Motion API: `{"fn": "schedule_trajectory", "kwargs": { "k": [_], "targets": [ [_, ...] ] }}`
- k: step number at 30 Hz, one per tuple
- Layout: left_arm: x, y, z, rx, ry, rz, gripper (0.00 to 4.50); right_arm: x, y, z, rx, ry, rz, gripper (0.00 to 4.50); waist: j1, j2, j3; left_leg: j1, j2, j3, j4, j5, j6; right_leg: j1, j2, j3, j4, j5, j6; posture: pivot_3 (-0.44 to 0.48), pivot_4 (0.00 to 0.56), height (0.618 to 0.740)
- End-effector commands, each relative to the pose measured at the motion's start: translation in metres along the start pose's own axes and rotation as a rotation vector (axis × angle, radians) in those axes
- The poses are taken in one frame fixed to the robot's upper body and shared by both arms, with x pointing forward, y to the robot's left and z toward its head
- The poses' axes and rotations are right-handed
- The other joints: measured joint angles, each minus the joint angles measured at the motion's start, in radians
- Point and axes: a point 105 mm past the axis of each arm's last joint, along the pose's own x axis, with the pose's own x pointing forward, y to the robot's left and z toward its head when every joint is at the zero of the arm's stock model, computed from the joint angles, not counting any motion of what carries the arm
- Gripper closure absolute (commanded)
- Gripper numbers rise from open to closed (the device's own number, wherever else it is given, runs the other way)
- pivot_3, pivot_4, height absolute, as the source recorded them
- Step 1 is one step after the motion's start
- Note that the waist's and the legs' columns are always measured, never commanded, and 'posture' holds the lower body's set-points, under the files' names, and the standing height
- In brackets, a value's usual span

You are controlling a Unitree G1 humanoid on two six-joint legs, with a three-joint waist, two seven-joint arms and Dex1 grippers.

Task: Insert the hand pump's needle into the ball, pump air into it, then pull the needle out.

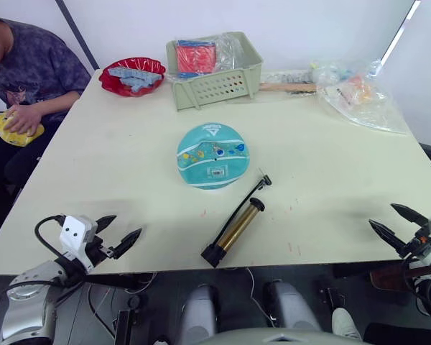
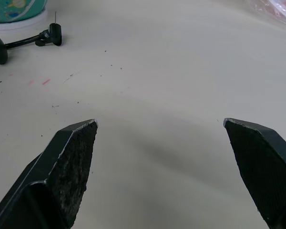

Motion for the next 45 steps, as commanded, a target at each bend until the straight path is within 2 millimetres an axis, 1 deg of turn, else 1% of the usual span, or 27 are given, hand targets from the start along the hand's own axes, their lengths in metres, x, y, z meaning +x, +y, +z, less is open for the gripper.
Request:
{"fn": "schedule_trajectory", "kwargs": {
  "k": [1,4,12,17,20,24,28,31,33,36,39,42,44,45],
  "targets": [
    [0.001,0.004,0.007,0.022,-0.024,-0.013,0.00,-0.001,-0.005,0.009,-0.038,-0.036,-0.014,0.06,0.000,0.000,0.000,0.000,0.000,0.000,0.000,0.000,0.000,0.000,0.000,0.000,0.000,0.000,0.000,0.000,0.150,0.738],
    [0.010,0.001,0.012,0.016,-0.051,-0.033,0.00,0.002,-0.003,0.013,-0.040,-0.057,-0.014,0.06,0.003,0.000,0.000,0.000,0.000,0.000,0.000,0.000,0.000,0.000,0.000,0.000,0.000,0.000,0.000,0.000,0.150,0.738],
    [0.011,-0.001,0.020,0.031,-0.053,-0.038,0.00,0.006,-0.001,0.015,-0.054,-0.066,-0.005,0.06,0.000,0.000,0.000,0.000,0.000,0.000,0.000,0.000,0.000,0.000,0.000,0.000,0.000,0.000,0.000,0.000,0.150,0.738],
    [0.016,-0.008,0.028,0.050,-0.054,-0.061,0.00,0.010,0.009,0.016,-0.063,-0.067,0.051,0.06,0.001,0.000,0.000,0.000,0.000,0.000,0.000,0.000,0.000,0.000,0.000,0.000,0.000,0.000,0.000,0.000,0.150,0.738],
    [0.019,-0.016,0.034,0.065,-0.055,-0.090,0.00,0.013,0.015,0.019,-0.066,-0.075,0.090,0.06,0.002,0.000,0.000,0.000,0.000,0.000,0.000,0.000,0.000,0.000,0.000,0.000,0.000,0.000,0.000,0.000,0.150,0.738],
    [0.022,-0.029,0.044,0.091,-0.061,-0.141,0.00,0.016,0.028,0.028,-0.093,-0.081,0.192,0.06,0.002,0.000,0.000,0.000,0.000,0.000,0.000,0.000,0.000,0.000,0.000,0.000,0.000,0.000,0.000,0.000,0.150,0.738],
    [0.029,-0.052,0.059,0.119,-0.066,-0.237,0.00,0.017,0.044,0.049,-0.071,-0.156,0.328,0.06,0.003,0.001,0.000,0.000,0.000,0.000,0.000,0.000,0.000,0.000,0.000,0.000,0.000,0.000,0.000,0.000,0.150,0.738],
    [0.035,-0.072,0.067,0.111,-0.056,-0.311,0.00,0.013,0.055,0.059,-0.061,-0.185,0.423,0.06,0.005,0.001,0.000,0.000,0.000,0.000,0.000,0.000,0.000,0.000,0.000,0.000,0.000,0.000,0.000,0.000,0.150,0.738],
    [0.038,-0.082,0.070,0.105,-0.041,-0.343,0.00,0.012,0.060,0.063,-0.059,-0.192,0.461,0.06,0.007,0.001,0.000,0.000,0.000,0.000,0.000,0.000,0.000,0.001,0.000,0.000,0.000,0.000,0.000,0.000,0.150,0.738],
    [0.050,-0.103,0.077,0.085,-0.031,-0.402,0.00,0.013,0.067,0.073,-0.063,-0.213,0.497,0.06,0.010,0.001,0.000,0.000,0.000,-0.001,0.001,0.000,0.000,0.001,0.000,0.000,0.000,0.000,0.000,0.000,0.150,0.738],
    [0.057,-0.115,0.082,0.083,-0.040,-0.426,0.00,0.014,0.071,0.077,-0.062,-0.220,0.516,0.06,0.014,0.001,0.000,0.000,0.000,-0.002,0.001,0.000,0.000,0.001,0.001,0.000,0.000,0.000,0.000,0.000,0.150,0.738],
    [0.071,-0.136,0.084,0.060,-0.049,-0.458,0.00,0.015,0.075,0.079,-0.071,-0.223,0.537,0.06,0.022,0.001,-0.001,0.000,0.000,-0.002,0.001,0.000,0.000,0.001,0.001,0.000,0.000,0.000,0.001,0.000,0.150,0.738],
    [0.085,-0.142,0.085,0.045,-0.055,-0.428,0.00,0.016,0.076,0.081,-0.076,-0.227,0.537,0.06,0.026,0.001,-0.001,0.000,-0.001,-0.003,0.002,0.000,0.000,0.002,0.001,0.000,0.000,0.000,0.001,0.000,0.150,0.738],
    [0.091,-0.145,0.085,0.036,-0.055,-0.412,0.24,0.017,0.076,0.082,-0.078,-0.229,0.537,0.01,0.028,0.001,-0.001,0.000,-0.002,-0.003,0.002,0.000,0.000,0.002,0.001,0.000,0.000,0.001,0.001,0.000,0.150,0.738]
  ]
}}
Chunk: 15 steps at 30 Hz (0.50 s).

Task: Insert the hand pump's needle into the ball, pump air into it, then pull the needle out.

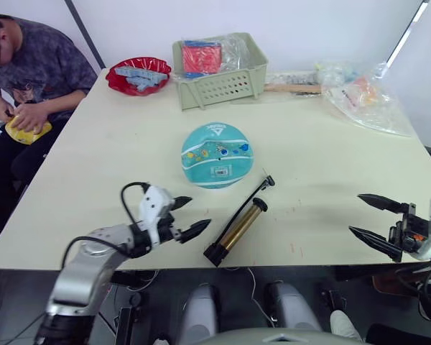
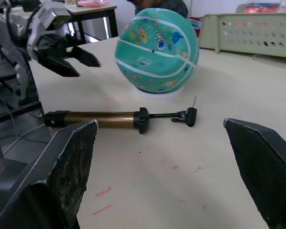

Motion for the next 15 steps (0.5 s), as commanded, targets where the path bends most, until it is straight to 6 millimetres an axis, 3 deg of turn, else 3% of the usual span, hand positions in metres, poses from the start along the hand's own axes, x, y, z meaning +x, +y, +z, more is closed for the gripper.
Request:
{"fn": "schedule_trajectory", "kwargs": {
  "k": [1,2,4,12,15],
  "targets": [
    [0.019,-0.003,0.009,0.020,-0.021,0.038,0.52,0.003,0.001,0.011,-0.036,-0.016,0.023,0.00,0.002,0.000,0.000,0.000,-0.001,-0.001,0.000,0.000,0.000,0.001,0.000,0.000,0.000,0.000,0.000,0.000,0.150,0.738],
    [0.024,-0.005,0.010,0.019,-0.023,0.035,0.80,0.003,0.002,0.011,-0.035,-0.017,0.025,0.00,0.003,0.000,0.000,0.000,-0.001,-0.002,0.001,0.000,0.000,0.001,0.000,-0.001,0.000,0.000,0.000,0.000,0.150,0.738],
    [0.033,-0.010,0.008,0.012,-0.012,0.027,1.78,0.003,0.003,0.011,-0.035,-0.017,0.028,0.00,0.003,0.000,0.000,0.000,-0.001,-0.004,0.001,0.000,0.000,0.003,0.000,-0.002,0.000,0.000,0.001,0.000,0.150,0.738],
    [0.071,-0.021,0.001,-0.026,0.064,0.057,1.78,0.002,0.004,0.010,-0.040,-0.014,0.020,0.00,0.004,0.002,-0.001,0.000,-0.008,-0.021,0.001,0.000,0.000,0.005,0.002,-0.004,0.000,0.000,0.001,0.000,0.150,0.738],
    [0.073,-0.022,0.001,-0.024,0.071,0.063,1.78,0.002,0.004,0.010,-0.041,-0.016,0.016,0.00,0.004,0.002,-0.001,-0.001,-0.009,-0.025,0.002,0.000,0.000,0.007,0.002,-0.006,0.000,0.000,0.002,0.000,0.150,0.738]
  ]
}}
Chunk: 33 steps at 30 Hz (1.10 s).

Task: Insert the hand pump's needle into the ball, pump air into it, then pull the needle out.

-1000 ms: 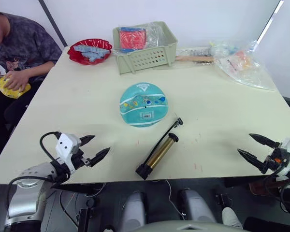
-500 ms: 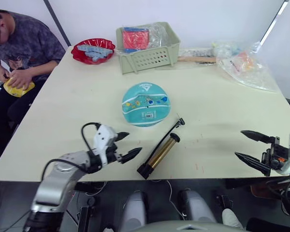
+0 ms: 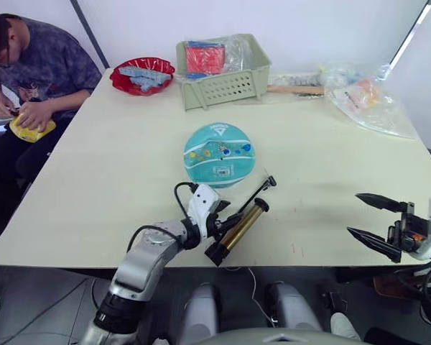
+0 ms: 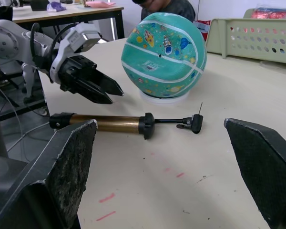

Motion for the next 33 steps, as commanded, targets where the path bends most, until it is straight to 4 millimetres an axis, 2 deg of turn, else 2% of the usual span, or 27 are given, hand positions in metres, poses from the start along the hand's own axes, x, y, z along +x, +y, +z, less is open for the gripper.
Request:
{"fn": "schedule_trajectory", "kwargs": {
  "k": [1,12,22,33],
  "targets": [
    [0.000,0.000,0.002,0.021,0.002,0.012,1.78,-0.001,0.001,0.009,-0.043,-0.017,0.002,0.00,-0.003,0.000,0.000,0.000,0.000,-0.001,0.000,0.000,0.000,0.000,0.000,0.000,0.000,0.001,0.001,0.000,0.150,0.738],
    [0.011,0.015,0.005,0.074,0.029,0.092,1.78,-0.010,-0.005,0.003,-0.087,0.003,-0.072,0.00,-0.001,0.001,0.000,0.000,-0.002,-0.006,0.000,0.000,0.000,0.001,0.001,-0.002,0.000,0.001,0.001,0.000,0.150,0.738],
    [0.027,0.005,0.007,0.068,0.058,0.036,1.78,-0.010,0.000,0.003,-0.102,0.015,-0.070,0.00,-0.001,0.001,0.000,-0.001,-0.002,-0.008,0.000,0.000,0.000,0.001,0.001,-0.003,0.000,0.001,0.001,0.000,0.150,0.738],
    [0.042,0.002,-0.003,0.080,0.145,0.007,1.78,-0.010,0.002,0.005,-0.102,0.015,-0.077,0.00,-0.001,0.001,0.000,-0.001,-0.011,-0.022,0.000,0.000,0.000,0.002,0.001,-0.003,0.000,0.000,0.001,0.000,0.150,0.738]
  ]
}}
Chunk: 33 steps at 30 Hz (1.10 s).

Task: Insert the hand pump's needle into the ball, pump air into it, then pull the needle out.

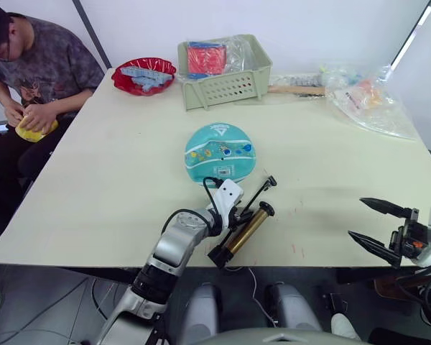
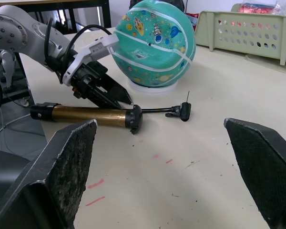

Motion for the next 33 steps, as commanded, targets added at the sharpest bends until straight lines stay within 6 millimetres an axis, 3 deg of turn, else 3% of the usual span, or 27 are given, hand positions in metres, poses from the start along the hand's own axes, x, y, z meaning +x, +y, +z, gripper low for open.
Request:
{"fn": "schedule_trajectory", "kwargs": {
  "k": [1,17,23,33],
  "targets": [
    [0.006,-0.004,0.006,0.031,0.008,-0.013,1.78,-0.002,-0.002,0.014,-0.051,-0.025,-0.008,0.00,0.000,0.000,0.000,0.000,-0.001,-0.002,0.000,0.000,0.000,0.000,0.000,0.000,0.000,0.000,0.000,0.000,0.150,0.738],
    [0.031,-0.007,0.007,0.036,0.071,-0.035,1.78,-0.003,-0.001,0.011,-0.052,-0.018,-0.029,0.00,0.020,0.005,-0.003,0.002,-0.002,-0.005,0.002,0.000,0.000,0.005,0.000,-0.002,-0.002,-0.001,-0.001,0.000,0.150,0.738],
    [0.034,-0.009,0.010,0.049,0.047,-0.049,4.32,-0.007,0.002,0.011,-0.056,-0.003,-0.029,0.00,0.022,0.005,-0.003,0.001,-0.003,-0.007,0.002,0.000,0.000,0.007,0.000,-0.002,-0.003,-0.002,0.000,0.000,0.150,0.738],
    [0.029,-0.018,0.033,0.147,-0.053,-0.132,4.43,-0.005,0.005,0.011,-0.052,-0.011,-0.033,0.00,0.021,0.006,-0.002,0.001,-0.003,-0.008,0.003,0.000,0.000,0.008,0.000,-0.002,-0.003,-0.002,-0.001,0.000,0.150,0.738]
  ]
}}
